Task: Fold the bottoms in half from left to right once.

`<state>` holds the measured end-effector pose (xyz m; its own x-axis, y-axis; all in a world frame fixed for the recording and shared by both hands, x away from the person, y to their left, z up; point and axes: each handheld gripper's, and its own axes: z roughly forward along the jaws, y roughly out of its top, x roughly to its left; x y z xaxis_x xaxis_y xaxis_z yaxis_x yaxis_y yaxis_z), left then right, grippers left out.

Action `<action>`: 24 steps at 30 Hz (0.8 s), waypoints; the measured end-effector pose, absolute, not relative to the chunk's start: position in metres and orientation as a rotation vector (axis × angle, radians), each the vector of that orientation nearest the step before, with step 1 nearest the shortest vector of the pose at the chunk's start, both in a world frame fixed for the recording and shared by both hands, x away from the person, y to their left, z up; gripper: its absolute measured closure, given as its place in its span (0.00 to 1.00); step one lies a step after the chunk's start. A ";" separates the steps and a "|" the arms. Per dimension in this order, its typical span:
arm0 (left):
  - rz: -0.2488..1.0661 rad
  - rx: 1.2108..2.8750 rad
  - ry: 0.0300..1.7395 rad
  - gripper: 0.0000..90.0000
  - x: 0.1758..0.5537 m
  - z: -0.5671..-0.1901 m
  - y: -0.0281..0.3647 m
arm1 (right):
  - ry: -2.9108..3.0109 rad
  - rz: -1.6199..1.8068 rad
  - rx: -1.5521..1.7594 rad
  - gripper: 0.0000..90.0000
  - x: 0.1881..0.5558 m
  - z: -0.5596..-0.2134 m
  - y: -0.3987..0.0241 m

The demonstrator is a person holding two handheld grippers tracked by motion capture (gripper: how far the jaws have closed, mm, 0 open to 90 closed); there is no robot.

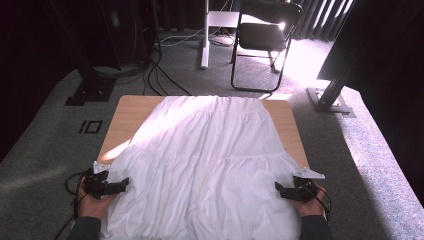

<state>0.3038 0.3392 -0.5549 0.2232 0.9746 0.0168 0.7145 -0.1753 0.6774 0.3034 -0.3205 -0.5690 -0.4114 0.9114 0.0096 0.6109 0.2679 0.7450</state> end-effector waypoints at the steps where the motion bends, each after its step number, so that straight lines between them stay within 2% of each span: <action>1: 0.626 1.958 1.539 0.03 0.303 -0.556 0.340 | 2.121 0.956 1.376 0.16 0.303 -0.569 -0.321; 12: 0.618 1.972 1.540 0.05 0.294 -0.554 0.330 | 2.120 0.957 1.376 0.16 0.303 -0.569 -0.320; 13: 0.618 1.972 1.540 0.11 0.294 -0.554 0.330 | 2.120 0.957 1.376 0.16 0.303 -0.569 -0.320; 15: 0.611 1.962 1.516 0.59 0.290 -0.546 0.334 | 2.120 0.957 1.376 0.16 0.303 -0.569 -0.321; 16: 0.607 1.959 1.517 0.74 0.290 -0.545 0.336 | 2.120 0.958 1.376 0.16 0.304 -0.569 -0.321; 18: 0.615 1.976 1.516 0.91 0.290 -0.544 0.339 | 2.110 0.958 1.383 0.19 0.304 -0.569 -0.321; 20: 0.699 2.023 1.539 0.96 0.288 -0.542 0.341 | 2.101 0.961 1.383 0.26 0.305 -0.568 -0.324; 22: 0.717 2.025 1.572 0.96 0.286 -0.541 0.348 | 2.082 0.959 1.396 0.35 0.307 -0.567 -0.328; 24: 0.737 2.000 1.607 0.97 0.282 -0.541 0.359 | 2.065 0.950 1.416 0.37 0.310 -0.567 -0.332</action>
<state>0.2818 0.3585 -0.5410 0.1707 0.9783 0.1177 0.7271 -0.2057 0.6549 0.3099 -0.3318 -0.5666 -0.3646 0.9311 0.0107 0.6137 0.2316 0.7548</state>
